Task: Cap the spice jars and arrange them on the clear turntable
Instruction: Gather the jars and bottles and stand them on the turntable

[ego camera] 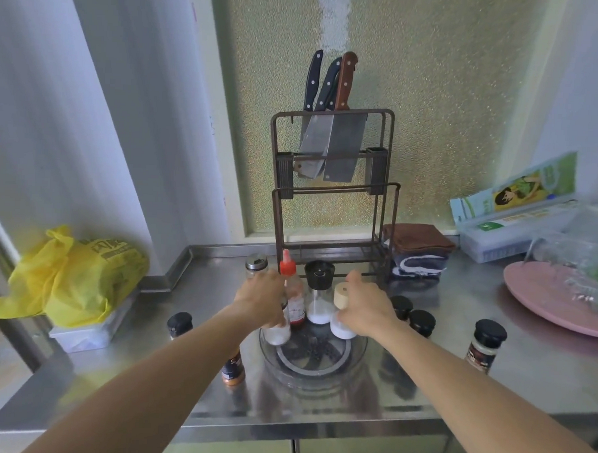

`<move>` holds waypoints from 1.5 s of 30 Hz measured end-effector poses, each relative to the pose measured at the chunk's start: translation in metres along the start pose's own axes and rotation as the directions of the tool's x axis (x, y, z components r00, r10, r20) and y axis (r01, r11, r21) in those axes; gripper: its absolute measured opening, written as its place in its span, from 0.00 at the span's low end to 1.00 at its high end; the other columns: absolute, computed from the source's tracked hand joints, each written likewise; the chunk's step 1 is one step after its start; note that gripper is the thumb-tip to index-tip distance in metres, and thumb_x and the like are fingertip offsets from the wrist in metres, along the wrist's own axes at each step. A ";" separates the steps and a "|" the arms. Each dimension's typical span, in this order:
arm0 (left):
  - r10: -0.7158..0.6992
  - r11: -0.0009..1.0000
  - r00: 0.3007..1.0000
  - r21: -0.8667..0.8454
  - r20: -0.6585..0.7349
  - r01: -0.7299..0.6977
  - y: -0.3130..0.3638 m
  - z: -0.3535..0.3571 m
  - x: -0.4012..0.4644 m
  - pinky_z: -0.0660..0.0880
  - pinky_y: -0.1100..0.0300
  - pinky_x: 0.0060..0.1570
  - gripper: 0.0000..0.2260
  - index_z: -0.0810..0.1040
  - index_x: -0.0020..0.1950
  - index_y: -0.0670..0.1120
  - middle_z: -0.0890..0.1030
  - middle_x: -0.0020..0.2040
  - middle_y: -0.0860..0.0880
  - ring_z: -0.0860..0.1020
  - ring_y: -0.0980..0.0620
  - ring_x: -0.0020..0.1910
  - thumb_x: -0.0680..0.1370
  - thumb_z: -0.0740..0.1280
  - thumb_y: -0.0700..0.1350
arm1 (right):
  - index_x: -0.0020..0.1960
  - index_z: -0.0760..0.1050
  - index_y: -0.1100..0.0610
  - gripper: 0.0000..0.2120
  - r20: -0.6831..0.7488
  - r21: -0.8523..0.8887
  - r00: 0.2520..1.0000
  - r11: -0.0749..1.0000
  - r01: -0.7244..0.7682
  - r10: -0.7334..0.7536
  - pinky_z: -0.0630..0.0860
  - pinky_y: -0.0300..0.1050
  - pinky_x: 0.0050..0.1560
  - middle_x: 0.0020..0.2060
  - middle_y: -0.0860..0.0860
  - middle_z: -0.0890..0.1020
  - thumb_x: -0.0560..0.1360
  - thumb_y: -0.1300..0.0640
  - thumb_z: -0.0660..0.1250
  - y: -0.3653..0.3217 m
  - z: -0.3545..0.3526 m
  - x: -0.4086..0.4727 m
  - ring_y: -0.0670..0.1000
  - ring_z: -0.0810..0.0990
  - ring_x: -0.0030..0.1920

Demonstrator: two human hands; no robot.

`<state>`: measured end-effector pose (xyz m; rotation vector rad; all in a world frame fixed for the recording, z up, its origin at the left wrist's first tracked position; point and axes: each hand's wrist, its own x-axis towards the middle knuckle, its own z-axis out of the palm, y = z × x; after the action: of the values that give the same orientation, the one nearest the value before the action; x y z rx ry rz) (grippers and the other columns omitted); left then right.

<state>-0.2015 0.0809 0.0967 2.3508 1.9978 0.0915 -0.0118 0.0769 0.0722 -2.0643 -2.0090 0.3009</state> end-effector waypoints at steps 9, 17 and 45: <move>-0.019 0.999 0.997 -0.035 0.076 0.022 -0.007 -0.007 -0.005 0.74 0.60 0.46 0.27 0.77 0.58 0.42 0.79 0.52 0.48 0.78 0.49 0.48 0.70 0.78 0.58 | 0.66 0.65 0.57 0.27 -0.037 0.032 0.999 0.999 0.035 -0.034 0.75 0.48 0.42 0.55 0.55 0.80 0.72 0.56 0.73 0.005 -0.014 -0.018 0.58 0.82 0.52; -0.131 0.991 0.991 -0.030 -0.026 0.130 -0.074 -0.058 0.032 0.73 0.53 0.60 0.24 0.72 0.73 0.45 0.78 0.69 0.44 0.76 0.43 0.66 0.78 0.71 0.49 | 0.69 0.72 0.50 0.27 -0.125 0.013 0.987 0.994 0.108 -0.105 0.78 0.50 0.59 0.62 0.49 0.80 0.73 0.50 0.76 0.036 -0.066 -0.028 0.52 0.80 0.60; 0.022 0.993 0.986 -0.107 -0.168 -0.040 -0.112 -0.088 0.039 0.72 0.53 0.42 0.21 0.76 0.61 0.55 0.80 0.45 0.47 0.78 0.44 0.45 0.71 0.78 0.54 | 0.50 0.79 0.47 0.15 0.157 -0.134 0.987 0.991 0.009 0.012 0.81 0.49 0.50 0.49 0.48 0.84 0.65 0.46 0.77 0.081 -0.050 0.007 0.52 0.82 0.50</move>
<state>-0.3124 0.1378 0.1755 2.3760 1.9681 0.4022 0.0810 0.0801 0.0943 -2.1850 -2.1748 0.3488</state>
